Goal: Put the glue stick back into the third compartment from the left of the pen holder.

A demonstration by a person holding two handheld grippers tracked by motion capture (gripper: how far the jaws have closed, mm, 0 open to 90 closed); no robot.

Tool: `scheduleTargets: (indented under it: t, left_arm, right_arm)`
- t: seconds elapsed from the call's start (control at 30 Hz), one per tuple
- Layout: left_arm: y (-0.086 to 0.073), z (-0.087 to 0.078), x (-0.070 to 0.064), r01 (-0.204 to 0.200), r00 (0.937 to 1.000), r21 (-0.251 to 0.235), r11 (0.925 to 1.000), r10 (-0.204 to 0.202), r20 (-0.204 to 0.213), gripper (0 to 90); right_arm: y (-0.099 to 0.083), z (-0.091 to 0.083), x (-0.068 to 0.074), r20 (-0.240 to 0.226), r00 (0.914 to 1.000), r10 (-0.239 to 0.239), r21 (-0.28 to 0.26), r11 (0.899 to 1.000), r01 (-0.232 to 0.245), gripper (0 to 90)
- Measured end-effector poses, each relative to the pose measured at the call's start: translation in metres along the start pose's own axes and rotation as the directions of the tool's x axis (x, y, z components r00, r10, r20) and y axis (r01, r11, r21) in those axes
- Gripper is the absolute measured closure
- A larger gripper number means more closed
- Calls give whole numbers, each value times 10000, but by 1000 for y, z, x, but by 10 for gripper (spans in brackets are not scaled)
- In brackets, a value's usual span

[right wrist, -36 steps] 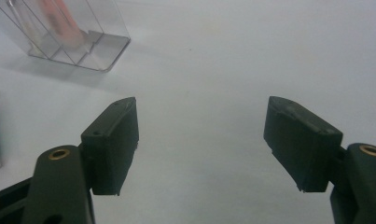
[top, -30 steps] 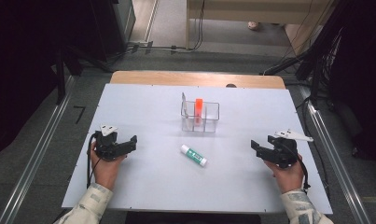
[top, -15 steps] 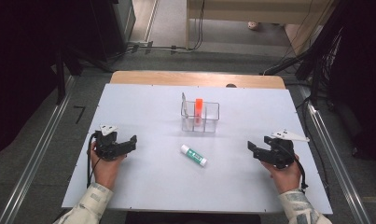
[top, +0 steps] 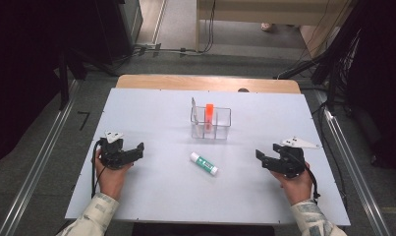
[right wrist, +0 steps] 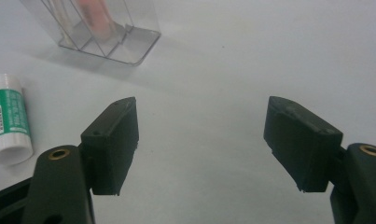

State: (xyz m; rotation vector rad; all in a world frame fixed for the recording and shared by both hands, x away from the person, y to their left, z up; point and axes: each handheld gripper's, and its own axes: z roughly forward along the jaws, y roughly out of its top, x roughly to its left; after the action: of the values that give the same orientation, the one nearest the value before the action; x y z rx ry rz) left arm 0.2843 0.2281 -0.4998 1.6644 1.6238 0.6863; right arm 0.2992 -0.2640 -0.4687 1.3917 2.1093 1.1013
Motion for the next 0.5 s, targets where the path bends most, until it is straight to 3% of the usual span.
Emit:
scheduleTargets:
  t: [0.5]
  left_arm:
    - [0,0,1,9,10000,-2,10000,-9,-15,154]
  right_arm:
    - [4,13,19,-440,9981,-433,172,9989,441,249]
